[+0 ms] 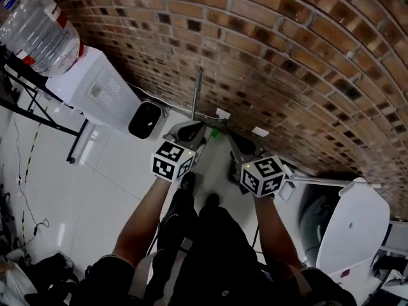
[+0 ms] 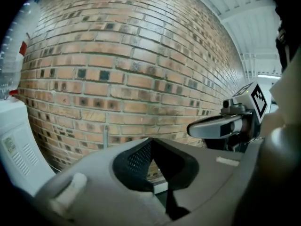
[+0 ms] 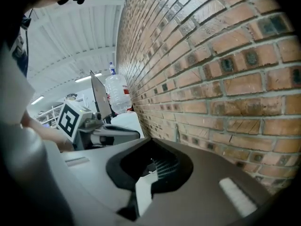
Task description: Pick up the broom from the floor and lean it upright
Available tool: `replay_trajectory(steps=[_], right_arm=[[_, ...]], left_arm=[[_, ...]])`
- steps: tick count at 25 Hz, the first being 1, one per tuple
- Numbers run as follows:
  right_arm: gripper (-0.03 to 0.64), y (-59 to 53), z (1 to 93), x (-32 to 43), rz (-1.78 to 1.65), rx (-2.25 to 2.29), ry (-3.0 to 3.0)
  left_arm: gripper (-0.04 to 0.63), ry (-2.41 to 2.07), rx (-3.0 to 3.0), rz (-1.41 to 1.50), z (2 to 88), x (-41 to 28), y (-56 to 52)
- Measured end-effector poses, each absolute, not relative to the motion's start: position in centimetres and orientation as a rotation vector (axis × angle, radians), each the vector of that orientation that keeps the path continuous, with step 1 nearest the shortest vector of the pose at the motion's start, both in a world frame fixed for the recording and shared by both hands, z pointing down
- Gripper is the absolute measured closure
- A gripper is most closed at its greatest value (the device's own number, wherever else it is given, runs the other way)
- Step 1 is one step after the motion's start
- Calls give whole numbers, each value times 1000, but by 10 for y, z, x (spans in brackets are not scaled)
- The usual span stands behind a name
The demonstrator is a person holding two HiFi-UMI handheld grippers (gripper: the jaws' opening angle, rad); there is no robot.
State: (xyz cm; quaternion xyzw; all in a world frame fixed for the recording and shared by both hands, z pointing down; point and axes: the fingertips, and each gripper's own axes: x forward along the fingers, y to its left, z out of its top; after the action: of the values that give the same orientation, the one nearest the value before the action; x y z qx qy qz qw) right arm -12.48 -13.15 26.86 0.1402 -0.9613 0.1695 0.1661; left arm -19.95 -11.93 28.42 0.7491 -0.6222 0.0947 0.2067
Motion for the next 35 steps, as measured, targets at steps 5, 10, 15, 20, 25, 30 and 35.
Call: replay_trajectory(steps=[5, 10, 15, 20, 25, 30, 35], right_arm=[[615, -112, 244, -126, 457, 354, -2794], [615, -95, 217, -136, 416, 348, -2843], [615, -72, 199, -147, 388, 370, -2857], [615, -52, 189, -154, 357, 378, -2861], [615, -39, 187, -155, 347, 381, -2858], [615, -37, 183, -152, 332, 383, -2859], [615, -41, 181, -151, 336, 406, -2860]], left_arm=[[595, -1748, 2090, 206, 248, -179, -94], [594, -1749, 2124, 203, 221, -172, -69], [594, -1718, 2138, 188, 211, -171, -44], [595, -1717, 2149, 162, 200, -177, -29], [595, -1729, 2155, 155, 195, -182, -19], [594, -1715, 2154, 150, 196, -183, -15], [594, -1707, 2178, 146, 190, -181, -17]])
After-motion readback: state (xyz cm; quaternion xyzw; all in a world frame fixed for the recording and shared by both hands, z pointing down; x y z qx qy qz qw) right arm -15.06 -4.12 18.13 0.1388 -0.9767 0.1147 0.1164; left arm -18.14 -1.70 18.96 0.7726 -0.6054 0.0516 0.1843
